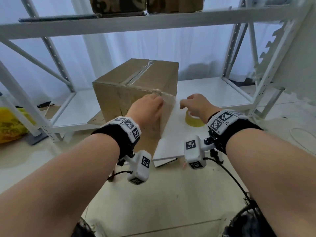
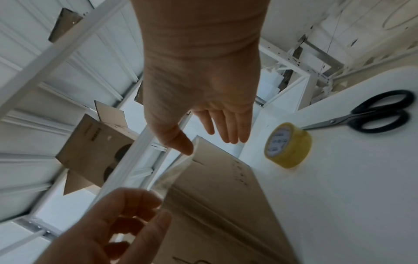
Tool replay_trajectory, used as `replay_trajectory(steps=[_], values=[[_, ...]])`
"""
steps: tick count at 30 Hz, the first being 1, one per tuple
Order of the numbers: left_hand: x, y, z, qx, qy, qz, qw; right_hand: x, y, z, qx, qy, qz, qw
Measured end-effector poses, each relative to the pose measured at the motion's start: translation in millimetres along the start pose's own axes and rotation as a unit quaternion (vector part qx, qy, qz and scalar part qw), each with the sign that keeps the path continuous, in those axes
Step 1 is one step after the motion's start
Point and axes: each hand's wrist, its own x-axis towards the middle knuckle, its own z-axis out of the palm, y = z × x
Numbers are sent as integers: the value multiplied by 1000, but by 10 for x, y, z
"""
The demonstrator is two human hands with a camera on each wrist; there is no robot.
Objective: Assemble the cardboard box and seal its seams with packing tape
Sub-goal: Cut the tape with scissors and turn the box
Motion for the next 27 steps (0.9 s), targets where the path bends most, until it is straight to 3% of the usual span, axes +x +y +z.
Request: replay_trajectory(steps=[3, 8, 13, 21, 23, 25, 27], values=[[18, -214, -67, 44, 23, -39, 998, 43, -143, -8, 72, -16, 48, 996], [213, -426, -5, 70, -14, -63, 995, 210, -117, 83, 108, -38, 90, 989], [441, -560, 107, 78, -48, -72, 993, 317, -64, 170, 233, -47, 136, 962], [462, -405, 167, 104, 7, -97, 990, 388, -35, 94, 314, -1, 113, 943], [491, -264, 180, 116, 13, -103, 988, 390, -38, 78, 321, 37, 103, 941], [524, -150, 201, 118, 18, -115, 986, 422, 13, 65, 273, 113, 54, 954], [560, -120, 199, 119, 18, -123, 985, 437, 89, 47, 153, 186, -41, 970]])
